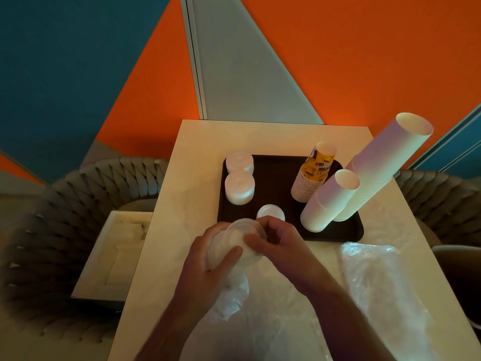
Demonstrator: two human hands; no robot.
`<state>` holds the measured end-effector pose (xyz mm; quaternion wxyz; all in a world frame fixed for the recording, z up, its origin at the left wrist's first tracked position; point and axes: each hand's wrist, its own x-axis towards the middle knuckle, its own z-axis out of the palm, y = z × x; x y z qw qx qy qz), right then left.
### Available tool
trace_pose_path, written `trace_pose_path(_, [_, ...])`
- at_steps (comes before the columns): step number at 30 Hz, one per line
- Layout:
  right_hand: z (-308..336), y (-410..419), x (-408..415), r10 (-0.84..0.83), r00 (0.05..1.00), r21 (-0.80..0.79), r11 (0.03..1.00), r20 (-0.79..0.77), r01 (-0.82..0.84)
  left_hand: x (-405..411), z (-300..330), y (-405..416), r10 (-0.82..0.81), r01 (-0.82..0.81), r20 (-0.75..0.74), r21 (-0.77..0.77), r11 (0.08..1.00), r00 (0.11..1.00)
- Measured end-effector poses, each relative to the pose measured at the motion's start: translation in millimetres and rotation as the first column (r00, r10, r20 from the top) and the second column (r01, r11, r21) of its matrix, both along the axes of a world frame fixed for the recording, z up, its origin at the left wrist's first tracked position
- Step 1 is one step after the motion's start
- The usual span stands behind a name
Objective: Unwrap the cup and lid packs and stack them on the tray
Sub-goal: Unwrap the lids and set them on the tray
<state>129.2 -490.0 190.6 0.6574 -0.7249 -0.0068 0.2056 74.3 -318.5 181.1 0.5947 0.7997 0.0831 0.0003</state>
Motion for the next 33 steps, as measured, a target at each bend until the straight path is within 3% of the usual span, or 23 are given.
trace_pose_path(3, [-7.1, -3.1, 12.0, -0.124, 0.988, 0.121, 0.983, -0.092, 0.135, -1.6, -0.5, 6.8, 0.024, -0.024, 0.006, -0.007, 1.000, 1.000])
trace_pose_path(5, [-10.5, -8.0, 27.3, -0.222, 0.975, 0.065, 0.973, -0.019, 0.223, -1.8, -1.5, 11.3, 0.034, -0.034, 0.006, -0.011, 0.999, 0.999])
trace_pose_path(7, [-19.2, -16.4, 46.4, -0.210, 0.951, -0.102, 0.966, 0.227, 0.238, -1.9, -1.9, 14.6, 0.043, -0.044, -0.014, -0.022, 0.999, 0.999])
trace_pose_path(9, [-35.8, -21.5, 63.8, -0.074, 0.900, -0.317, 0.921, 0.430, 0.227, -2.3, -2.0, 18.2, 0.053, -0.054, -0.033, -0.021, 0.998, 0.998])
trace_pose_path(12, [-67.5, -26.6, 82.6, 0.069, 0.854, -0.553, 0.789, 0.515, 0.270, -3.4, -3.4, 21.9, 0.062, -0.062, -0.046, 0.005, 0.998, 0.997])
trace_pose_path(17, [-108.5, -29.4, 89.0, 0.271, 0.854, -0.727, 0.667, 0.444, 0.166, -4.2, -6.3, 27.3, 0.083, -0.082, -0.065, 0.026, 0.996, 0.994])
trace_pose_path(21, [-113.8, -27.0, 75.7, 0.270, 0.917, -0.810, 0.580, 0.294, 0.089, -3.1, -6.6, 30.1, 0.094, -0.092, -0.072, 0.024, 0.995, 0.993])
trace_pose_path(29, [-110.4, -24.7, 69.7, 0.285, 0.915, -0.846, 0.523, 0.285, 0.101, -3.8, -3.7, 28.4, 0.093, -0.093, -0.047, 0.001, 0.996, 0.995])
trace_pose_path(31, [-103.7, -22.1, 69.6, 0.257, 0.910, -0.829, 0.540, 0.326, 0.145, -3.7, -0.6, 25.9, 0.097, -0.097, -0.035, -0.010, 0.995, 0.995])
trace_pose_path(33, [-89.1, -16.9, 66.5, 0.166, 0.914, -0.735, 0.653, 0.371, 0.180, -3.6, 3.0, 22.6, 0.112, -0.112, -0.009, -0.009, 0.994, 0.994])
